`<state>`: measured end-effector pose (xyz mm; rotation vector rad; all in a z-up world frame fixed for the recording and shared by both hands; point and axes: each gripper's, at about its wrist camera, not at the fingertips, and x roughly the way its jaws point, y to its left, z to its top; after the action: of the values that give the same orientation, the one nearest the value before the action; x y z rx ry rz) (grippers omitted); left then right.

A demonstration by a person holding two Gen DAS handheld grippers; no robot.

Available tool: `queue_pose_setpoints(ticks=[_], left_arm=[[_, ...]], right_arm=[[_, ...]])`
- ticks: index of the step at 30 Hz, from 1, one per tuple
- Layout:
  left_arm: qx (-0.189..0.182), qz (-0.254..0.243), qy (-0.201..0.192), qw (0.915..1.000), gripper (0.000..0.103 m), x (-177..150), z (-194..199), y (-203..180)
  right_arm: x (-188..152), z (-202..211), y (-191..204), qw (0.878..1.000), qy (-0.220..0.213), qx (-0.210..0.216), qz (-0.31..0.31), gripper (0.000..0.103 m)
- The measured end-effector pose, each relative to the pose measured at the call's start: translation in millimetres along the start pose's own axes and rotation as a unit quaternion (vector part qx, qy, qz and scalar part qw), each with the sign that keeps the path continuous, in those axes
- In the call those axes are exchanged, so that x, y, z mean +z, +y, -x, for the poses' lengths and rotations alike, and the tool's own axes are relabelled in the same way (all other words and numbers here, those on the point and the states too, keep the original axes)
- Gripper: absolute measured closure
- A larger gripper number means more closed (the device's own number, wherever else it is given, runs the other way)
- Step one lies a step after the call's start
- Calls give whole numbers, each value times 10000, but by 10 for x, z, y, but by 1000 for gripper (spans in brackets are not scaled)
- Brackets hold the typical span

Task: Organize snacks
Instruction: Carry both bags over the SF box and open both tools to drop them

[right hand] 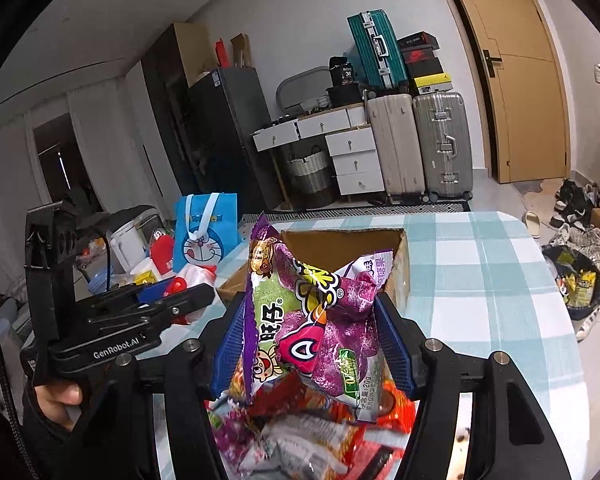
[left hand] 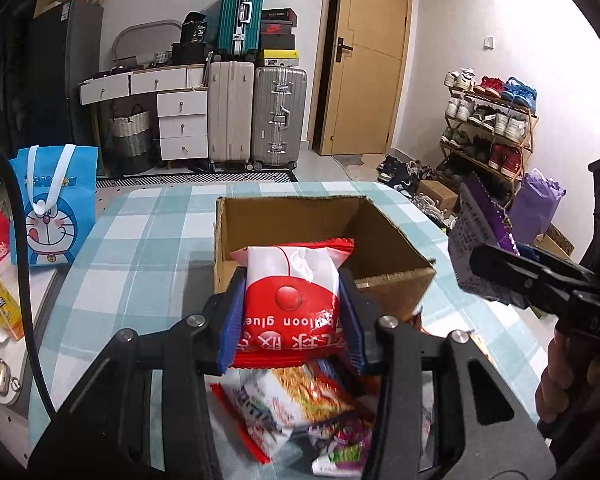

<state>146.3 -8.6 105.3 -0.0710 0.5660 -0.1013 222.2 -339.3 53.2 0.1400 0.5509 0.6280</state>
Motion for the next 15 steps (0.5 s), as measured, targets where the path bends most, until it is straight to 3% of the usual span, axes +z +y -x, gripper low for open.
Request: queue_pose_setpoints(ticks=[15], left_arm=[[57, 30, 117, 9999, 63, 330, -794, 149]], right_arm=[[254, -650, -237, 9989, 236, 197, -359, 40]])
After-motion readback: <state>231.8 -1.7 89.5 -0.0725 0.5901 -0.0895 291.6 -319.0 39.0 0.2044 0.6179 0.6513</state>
